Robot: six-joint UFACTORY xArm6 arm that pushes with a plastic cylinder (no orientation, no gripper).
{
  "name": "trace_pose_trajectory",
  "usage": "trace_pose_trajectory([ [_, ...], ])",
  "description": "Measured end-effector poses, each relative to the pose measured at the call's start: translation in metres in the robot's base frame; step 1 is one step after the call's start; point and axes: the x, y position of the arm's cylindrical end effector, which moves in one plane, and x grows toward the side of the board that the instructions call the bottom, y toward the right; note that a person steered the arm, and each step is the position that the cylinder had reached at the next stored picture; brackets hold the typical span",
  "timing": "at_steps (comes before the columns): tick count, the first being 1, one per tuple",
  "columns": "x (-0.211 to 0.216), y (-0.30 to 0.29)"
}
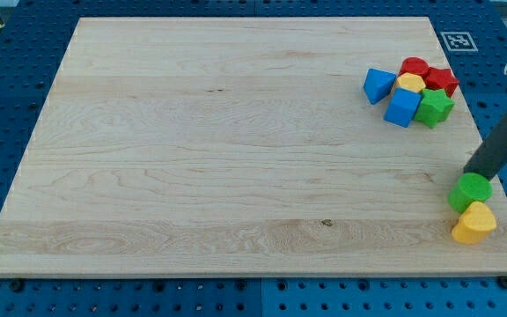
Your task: Push the green star into the green circle
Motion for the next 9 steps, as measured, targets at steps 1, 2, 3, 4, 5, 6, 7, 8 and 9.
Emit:
trace_pose_trajectory([
  [1, -0.001, -0.008],
  [2, -0.026, 0.025],
  [3, -0.047, 0.083],
  [4, -0.07, 0.083],
  [5, -0.11, 0.066],
  [6, -0.131, 0.028],
  [7, -0.123, -0.015],
  [8, -0.093, -0.035],
  [9, -0.082, -0.034],
])
